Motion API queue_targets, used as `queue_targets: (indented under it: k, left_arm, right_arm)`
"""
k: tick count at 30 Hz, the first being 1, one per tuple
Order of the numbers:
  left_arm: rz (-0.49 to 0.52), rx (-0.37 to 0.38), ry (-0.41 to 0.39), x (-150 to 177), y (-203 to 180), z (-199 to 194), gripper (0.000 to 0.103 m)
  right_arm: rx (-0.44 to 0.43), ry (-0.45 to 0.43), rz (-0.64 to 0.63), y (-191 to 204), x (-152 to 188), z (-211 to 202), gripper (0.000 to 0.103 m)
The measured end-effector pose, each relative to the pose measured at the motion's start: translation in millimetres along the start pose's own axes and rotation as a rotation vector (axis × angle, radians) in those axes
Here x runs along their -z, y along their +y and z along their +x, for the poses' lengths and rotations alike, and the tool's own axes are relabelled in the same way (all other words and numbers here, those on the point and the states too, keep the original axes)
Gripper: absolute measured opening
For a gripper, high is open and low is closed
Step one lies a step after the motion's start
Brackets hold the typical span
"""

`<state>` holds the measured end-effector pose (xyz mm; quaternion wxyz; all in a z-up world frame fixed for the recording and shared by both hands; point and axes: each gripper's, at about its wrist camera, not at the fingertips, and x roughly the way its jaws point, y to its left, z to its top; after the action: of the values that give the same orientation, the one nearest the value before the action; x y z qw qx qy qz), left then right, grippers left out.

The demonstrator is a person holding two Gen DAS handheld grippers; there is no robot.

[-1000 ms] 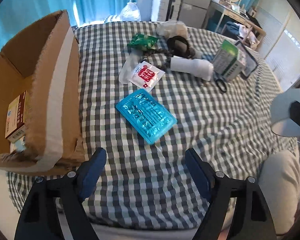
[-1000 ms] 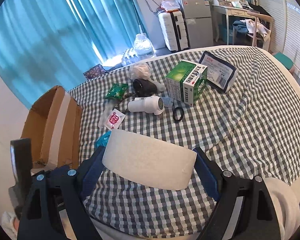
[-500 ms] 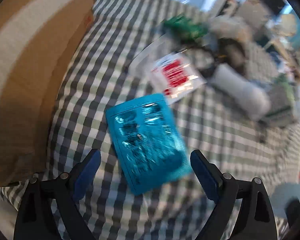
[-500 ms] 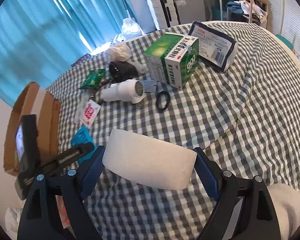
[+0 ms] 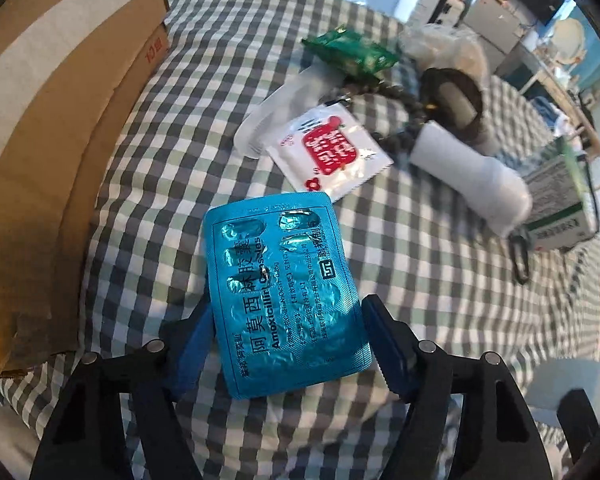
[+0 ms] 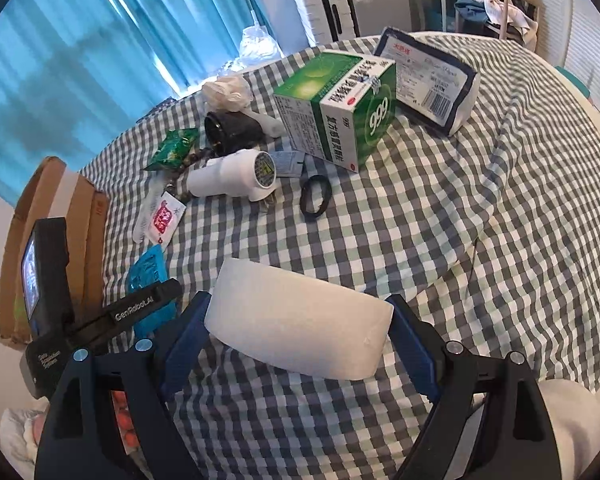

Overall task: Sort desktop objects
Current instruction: 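Grasp the teal blister pack with the left tool, then carry the teal blister pack and tape roll over the cardboard box and release both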

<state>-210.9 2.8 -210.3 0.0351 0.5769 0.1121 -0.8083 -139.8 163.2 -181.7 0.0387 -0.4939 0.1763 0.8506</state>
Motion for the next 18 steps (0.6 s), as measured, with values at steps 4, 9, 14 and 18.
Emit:
queue_targets:
  k: [4, 9, 14, 18]
  left_arm:
    - [0.002, 0.018, -0.016, 9.1, 9.4, -17.3, 0.073]
    - [0.026, 0.009, -0.083, 16.3, 16.7, -55.4, 0.074]
    - [0.053, 0.033, -0.17, 11.5, 14.7, -104.2, 0.074]
    - [0.089, 0.067, -0.271, 6.0, 12.4, -147.2, 0.074]
  right_arm:
    - [0.005, -0.025, -0.008, 4.2, 1.1, -12.2, 0.086]
    - [0.01, -0.063, -0.039, 17.8, 3.9, -30.8, 0.086]
    - [0.003, -0.114, -0.086, 39.0, 7.1, -57.3, 0.086]
    - [-0.017, -0.163, -0.13, 61.3, 6.7, -80.8, 0.086]
